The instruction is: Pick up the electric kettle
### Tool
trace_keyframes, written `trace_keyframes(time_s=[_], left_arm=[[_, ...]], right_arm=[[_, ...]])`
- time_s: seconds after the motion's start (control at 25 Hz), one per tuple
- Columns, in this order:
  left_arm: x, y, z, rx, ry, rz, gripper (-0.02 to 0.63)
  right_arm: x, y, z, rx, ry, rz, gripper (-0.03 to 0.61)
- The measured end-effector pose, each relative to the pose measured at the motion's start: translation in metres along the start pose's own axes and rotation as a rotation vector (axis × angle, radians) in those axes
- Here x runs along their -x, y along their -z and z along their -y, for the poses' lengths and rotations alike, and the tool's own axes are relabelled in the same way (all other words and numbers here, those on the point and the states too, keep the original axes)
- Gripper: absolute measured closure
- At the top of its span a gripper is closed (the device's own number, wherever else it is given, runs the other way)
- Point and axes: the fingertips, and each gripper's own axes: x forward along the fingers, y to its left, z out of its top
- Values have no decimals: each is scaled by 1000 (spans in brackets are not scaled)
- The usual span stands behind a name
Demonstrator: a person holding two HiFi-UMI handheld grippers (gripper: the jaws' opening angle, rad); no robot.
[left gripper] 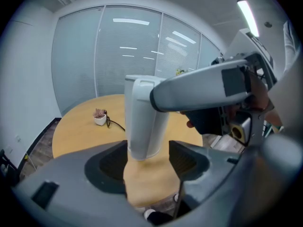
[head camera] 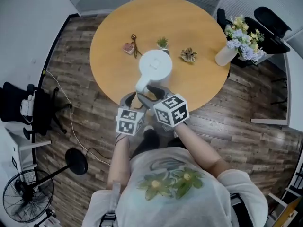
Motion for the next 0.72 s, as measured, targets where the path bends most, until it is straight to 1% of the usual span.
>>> trace_keyframes(time_s=[0.16, 0.4, 0.6, 0.72], left_arm=[[-12, 2, -5, -38, 46, -28, 357], [-24, 3, -2, -91, 128, -46, 359], [-34, 6, -6, -113, 160, -44, 370], [-38, 6, -9, -105, 164, -33, 388]], right_arm=[[-12, 0, 2, -50, -2, 5, 373], [-24, -2, 3, -133, -5, 42, 373], [-28, -4, 5, -216, -10, 84, 373], [-29, -5, 6, -265, -9, 100, 371]])
